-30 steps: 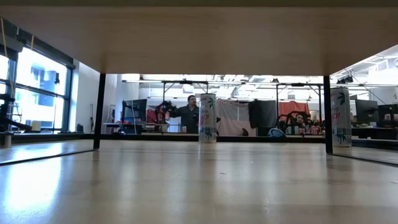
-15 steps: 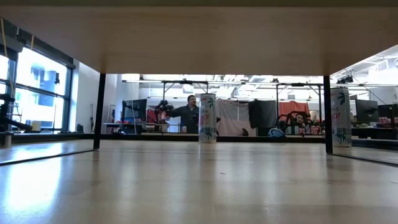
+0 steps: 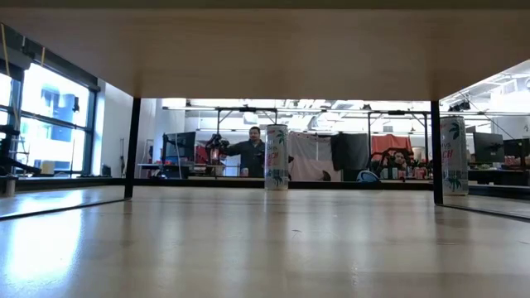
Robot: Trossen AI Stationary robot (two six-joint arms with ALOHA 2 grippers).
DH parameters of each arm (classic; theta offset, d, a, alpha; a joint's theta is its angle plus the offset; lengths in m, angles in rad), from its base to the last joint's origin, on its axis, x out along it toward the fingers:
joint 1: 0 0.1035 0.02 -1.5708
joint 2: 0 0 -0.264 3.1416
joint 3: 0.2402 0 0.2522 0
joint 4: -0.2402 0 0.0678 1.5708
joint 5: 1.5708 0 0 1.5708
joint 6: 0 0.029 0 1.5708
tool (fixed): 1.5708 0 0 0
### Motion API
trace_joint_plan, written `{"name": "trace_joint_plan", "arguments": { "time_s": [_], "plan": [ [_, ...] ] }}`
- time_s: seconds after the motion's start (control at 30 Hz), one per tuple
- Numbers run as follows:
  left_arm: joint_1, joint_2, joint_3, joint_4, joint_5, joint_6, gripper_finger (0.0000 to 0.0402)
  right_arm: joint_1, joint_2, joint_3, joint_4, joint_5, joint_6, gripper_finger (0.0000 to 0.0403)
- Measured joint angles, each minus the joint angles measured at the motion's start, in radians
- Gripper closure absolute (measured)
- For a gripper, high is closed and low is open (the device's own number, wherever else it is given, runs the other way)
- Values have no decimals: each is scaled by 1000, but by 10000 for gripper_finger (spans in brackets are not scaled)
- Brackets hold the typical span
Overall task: Place canned beverage on shelf
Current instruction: Put the white-blue soda can on the shelf aligned with the other white-blue soda cans
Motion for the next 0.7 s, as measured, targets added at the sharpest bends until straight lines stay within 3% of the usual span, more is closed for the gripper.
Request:
{"name": "trace_joint_plan", "arguments": {
  "time_s": [0.47, 0.7],
  "plan": [
    [103, -1, 0, 110, 37, 90, 89, 0, 0, 0, 11, -2, -5, 151],
    [184, 36, -1, 126, 149, 117, 61, -1, 0, 0, 14, -2, -7, 151]
  ]
}}
